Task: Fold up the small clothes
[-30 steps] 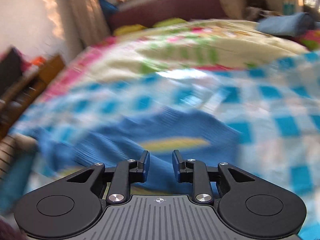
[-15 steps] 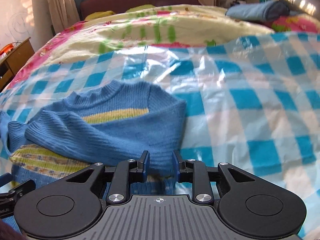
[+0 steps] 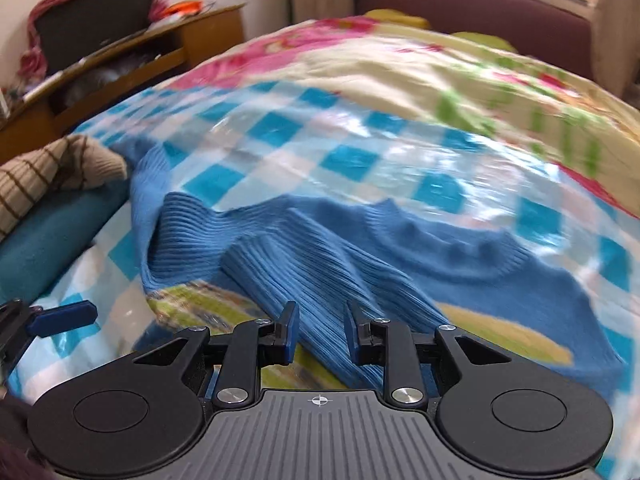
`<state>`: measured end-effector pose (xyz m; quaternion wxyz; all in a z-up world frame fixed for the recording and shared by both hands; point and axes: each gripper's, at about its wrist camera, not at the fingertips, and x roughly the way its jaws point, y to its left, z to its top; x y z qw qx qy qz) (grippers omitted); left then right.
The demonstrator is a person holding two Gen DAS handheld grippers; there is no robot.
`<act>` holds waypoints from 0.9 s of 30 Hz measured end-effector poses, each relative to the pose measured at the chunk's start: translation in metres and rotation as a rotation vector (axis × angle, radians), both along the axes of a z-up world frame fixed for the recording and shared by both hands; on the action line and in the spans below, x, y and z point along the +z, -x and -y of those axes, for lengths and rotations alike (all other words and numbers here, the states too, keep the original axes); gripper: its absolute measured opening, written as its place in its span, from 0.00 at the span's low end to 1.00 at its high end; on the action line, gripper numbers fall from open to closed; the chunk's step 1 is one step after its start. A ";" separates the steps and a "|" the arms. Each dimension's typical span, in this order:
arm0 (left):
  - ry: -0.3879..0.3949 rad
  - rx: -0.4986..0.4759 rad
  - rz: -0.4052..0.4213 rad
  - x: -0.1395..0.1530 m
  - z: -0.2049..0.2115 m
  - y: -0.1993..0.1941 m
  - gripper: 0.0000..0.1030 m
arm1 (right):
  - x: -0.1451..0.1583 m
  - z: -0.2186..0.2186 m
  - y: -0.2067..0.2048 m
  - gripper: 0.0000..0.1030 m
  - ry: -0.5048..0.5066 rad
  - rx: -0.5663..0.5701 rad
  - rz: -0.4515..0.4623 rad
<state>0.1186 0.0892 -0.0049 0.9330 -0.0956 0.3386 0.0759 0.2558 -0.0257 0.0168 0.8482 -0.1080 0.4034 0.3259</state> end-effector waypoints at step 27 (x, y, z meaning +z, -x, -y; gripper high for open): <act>0.039 0.010 0.016 0.001 -0.009 0.002 1.00 | -0.016 -0.048 -0.008 0.20 0.024 0.123 -0.012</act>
